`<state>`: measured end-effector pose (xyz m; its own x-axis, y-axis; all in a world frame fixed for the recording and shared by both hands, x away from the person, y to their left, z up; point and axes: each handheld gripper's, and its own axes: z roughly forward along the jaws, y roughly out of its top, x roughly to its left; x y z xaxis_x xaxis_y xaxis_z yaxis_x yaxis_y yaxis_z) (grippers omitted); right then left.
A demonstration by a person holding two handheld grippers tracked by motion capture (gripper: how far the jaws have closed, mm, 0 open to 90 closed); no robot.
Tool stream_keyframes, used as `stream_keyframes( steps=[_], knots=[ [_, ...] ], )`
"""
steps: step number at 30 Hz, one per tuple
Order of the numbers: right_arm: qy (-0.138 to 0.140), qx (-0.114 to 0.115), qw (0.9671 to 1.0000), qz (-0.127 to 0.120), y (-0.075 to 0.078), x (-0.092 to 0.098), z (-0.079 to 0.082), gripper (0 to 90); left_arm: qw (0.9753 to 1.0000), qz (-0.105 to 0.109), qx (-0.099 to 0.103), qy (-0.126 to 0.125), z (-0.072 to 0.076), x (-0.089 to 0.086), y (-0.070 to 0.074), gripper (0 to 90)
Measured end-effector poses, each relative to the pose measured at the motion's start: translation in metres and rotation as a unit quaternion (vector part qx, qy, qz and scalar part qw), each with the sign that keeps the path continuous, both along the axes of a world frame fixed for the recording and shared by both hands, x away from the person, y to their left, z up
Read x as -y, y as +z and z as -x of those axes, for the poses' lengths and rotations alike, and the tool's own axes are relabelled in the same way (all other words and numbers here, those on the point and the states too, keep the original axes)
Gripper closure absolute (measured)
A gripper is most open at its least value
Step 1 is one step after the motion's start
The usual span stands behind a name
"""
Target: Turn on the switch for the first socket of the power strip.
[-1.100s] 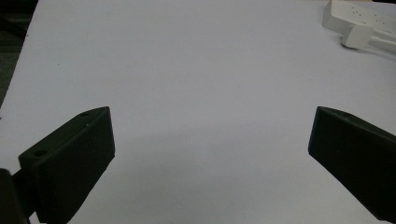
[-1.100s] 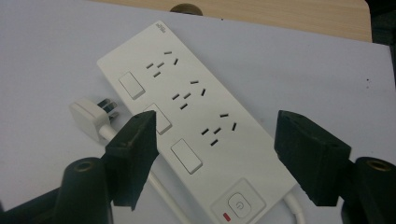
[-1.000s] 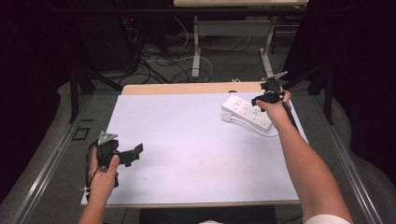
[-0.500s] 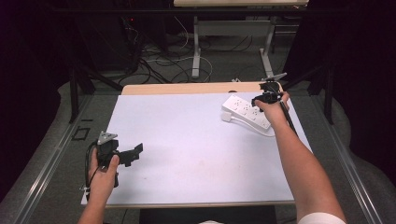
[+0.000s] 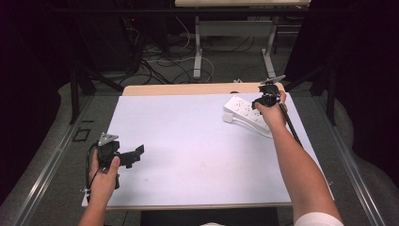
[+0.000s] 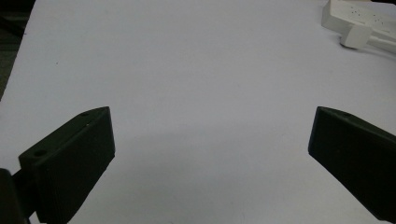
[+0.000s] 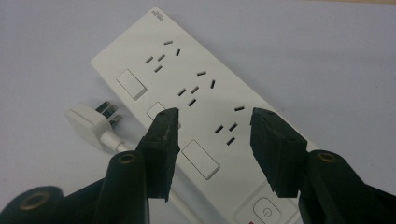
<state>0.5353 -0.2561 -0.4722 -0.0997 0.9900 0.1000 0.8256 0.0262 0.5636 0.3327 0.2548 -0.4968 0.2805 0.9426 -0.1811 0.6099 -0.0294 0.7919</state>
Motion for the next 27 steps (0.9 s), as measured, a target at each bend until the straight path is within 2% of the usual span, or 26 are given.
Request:
stream_keyframes(
  steps=[7, 8, 10, 17, 19, 23, 27],
  knots=[
    [-0.002, -0.018, 0.9998, -0.009, -0.007, -0.004, -0.002, 53.3, 1.0000, 0.003, 0.000, 0.000, 0.000, 0.000, 0.000, 0.6],
    [-0.005, -0.013, 0.9998, -0.012, -0.009, -0.005, -0.002, 54.0, 1.0000, 0.003, 0.000, 0.000, 0.000, 0.000, 0.000, 0.6],
    [-0.007, -0.018, 0.9998, -0.007, -0.010, -0.006, -0.003, 55.3, 1.0000, 0.003, 0.000, -0.001, 0.000, 0.000, 0.000, 0.6],
    [-0.010, -0.032, 0.9991, -0.027, -0.015, -0.008, -0.002, 61.7, 1.0000, 0.005, 0.002, 0.001, 0.000, 0.000, 0.000, 0.6],
    [-0.014, -0.027, 0.9994, -0.016, -0.016, -0.008, -0.002, 62.8, 1.0000, 0.005, 0.002, 0.001, 0.000, 0.000, 0.000, 0.6],
    [-0.008, -0.028, 0.9993, -0.022, -0.017, -0.007, -0.003, 67.7, 1.0000, 0.005, 0.002, 0.001, 0.000, 0.000, 0.000, 0.6],
    [-0.014, -0.033, 0.9993, -0.010, -0.018, -0.006, -0.003, 70.5, 1.0000, 0.003, 0.000, -0.001, -0.001, -0.001, 0.000, 0.6]
  ],
)
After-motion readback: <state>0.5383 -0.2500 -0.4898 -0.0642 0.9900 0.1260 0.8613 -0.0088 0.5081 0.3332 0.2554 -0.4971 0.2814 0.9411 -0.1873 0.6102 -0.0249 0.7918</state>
